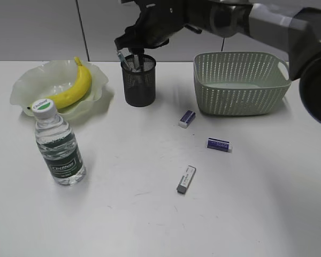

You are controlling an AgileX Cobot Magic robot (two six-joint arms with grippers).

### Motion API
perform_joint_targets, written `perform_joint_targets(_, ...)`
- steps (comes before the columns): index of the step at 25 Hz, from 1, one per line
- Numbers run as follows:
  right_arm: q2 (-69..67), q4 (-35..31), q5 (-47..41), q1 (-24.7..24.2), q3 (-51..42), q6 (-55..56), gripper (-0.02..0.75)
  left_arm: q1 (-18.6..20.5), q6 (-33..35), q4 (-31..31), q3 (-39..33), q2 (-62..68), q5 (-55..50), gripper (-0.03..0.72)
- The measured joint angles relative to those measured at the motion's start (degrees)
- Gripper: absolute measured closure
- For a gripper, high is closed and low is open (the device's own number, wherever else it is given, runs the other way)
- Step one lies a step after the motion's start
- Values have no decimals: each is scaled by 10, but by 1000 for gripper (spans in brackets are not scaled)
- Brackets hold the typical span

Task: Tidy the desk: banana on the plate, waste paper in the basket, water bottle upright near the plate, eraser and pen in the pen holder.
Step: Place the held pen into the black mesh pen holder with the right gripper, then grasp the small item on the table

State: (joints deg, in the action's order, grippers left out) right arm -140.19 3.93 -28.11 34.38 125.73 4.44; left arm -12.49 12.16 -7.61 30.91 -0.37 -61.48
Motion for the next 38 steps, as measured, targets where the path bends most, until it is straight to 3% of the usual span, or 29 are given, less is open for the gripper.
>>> perform_joint_targets(13, 142, 10, -397, 0, 0, -33, 341, 0, 0, 0, 0, 0, 0, 378)
perform_joint_targets(18, 218, -24, -411, 0, -39, -51, 347, 0, 0, 0, 0, 0, 0, 379)
perform_joint_targets(24, 349, -39, -411, 0, -155, -53, 390, 0, 0, 0, 0, 0, 0, 378)
perform_joint_targets(38, 724, -39, -412, 0, -634, -54, 400, 0, 0, 0, 0, 0, 0, 379)
